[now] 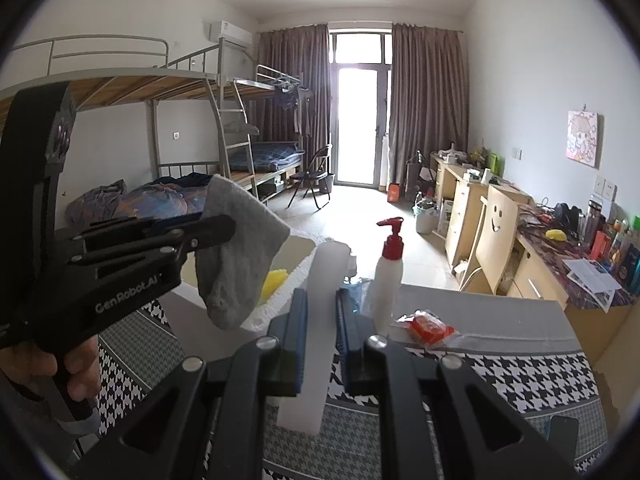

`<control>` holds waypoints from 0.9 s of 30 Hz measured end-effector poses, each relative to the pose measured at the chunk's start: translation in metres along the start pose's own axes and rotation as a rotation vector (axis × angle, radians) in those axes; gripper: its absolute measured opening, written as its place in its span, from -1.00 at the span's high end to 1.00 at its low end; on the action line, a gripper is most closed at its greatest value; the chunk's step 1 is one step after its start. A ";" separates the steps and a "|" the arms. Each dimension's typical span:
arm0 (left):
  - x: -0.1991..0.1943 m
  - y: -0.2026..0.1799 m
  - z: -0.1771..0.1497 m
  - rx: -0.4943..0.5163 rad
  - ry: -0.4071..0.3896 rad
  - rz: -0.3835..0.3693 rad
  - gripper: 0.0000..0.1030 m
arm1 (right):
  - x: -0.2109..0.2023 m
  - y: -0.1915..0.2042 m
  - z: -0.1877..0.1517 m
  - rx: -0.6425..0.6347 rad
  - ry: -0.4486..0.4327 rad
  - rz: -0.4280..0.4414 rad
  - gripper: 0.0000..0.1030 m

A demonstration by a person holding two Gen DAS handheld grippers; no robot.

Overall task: Organize soft objects
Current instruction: 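Carry the grey towel and white roll with both tools over the white foam box, then open the left tool to drop the grey towel into the foam box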

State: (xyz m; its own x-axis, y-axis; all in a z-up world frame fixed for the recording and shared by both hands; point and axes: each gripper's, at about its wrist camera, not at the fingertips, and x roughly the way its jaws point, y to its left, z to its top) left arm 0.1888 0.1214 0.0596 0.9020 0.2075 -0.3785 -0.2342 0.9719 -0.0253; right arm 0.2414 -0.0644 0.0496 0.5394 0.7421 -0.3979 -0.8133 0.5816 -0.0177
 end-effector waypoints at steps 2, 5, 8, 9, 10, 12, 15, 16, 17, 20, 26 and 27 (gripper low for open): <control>0.002 0.004 0.001 -0.004 0.001 0.010 0.74 | 0.002 0.002 0.001 -0.008 0.000 0.004 0.67; 0.005 0.009 0.002 -0.008 0.003 0.026 0.74 | 0.003 0.003 0.002 -0.015 0.001 0.010 0.67; 0.008 0.014 0.003 -0.008 0.005 0.041 0.74 | 0.006 0.004 0.002 -0.021 0.002 0.015 0.67; 0.010 0.015 0.003 -0.011 0.007 0.045 0.74 | 0.006 0.004 0.002 -0.024 0.003 0.017 0.67; 0.011 0.017 0.003 -0.011 0.009 0.050 0.74 | 0.007 0.004 0.002 -0.026 0.004 0.019 0.67; 0.015 0.021 0.002 -0.016 0.016 0.060 0.74 | 0.008 0.004 0.001 -0.028 0.006 0.021 0.67; 0.020 0.026 0.001 -0.021 0.027 0.071 0.74 | 0.010 0.004 0.002 -0.033 0.010 0.024 0.67; 0.022 0.028 0.000 -0.024 0.030 0.074 0.74 | 0.011 0.005 0.002 -0.035 0.010 0.025 0.67; 0.023 0.030 0.000 -0.025 0.032 0.078 0.74 | 0.011 0.006 0.002 -0.036 0.010 0.025 0.67; 0.028 0.034 -0.001 -0.026 0.040 0.097 0.74 | 0.012 0.006 0.002 -0.038 0.010 0.028 0.67; 0.040 0.040 -0.004 -0.027 0.063 0.125 0.74 | 0.015 0.007 0.004 -0.041 0.017 0.027 0.67; 0.041 0.041 -0.005 -0.025 0.067 0.131 0.74 | 0.015 0.007 0.004 -0.042 0.018 0.028 0.67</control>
State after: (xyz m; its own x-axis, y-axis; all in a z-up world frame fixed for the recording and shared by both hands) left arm 0.2147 0.1689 0.0381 0.8370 0.3237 -0.4412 -0.3583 0.9336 0.0053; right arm 0.2447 -0.0473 0.0470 0.5129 0.7514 -0.4151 -0.8364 0.5462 -0.0449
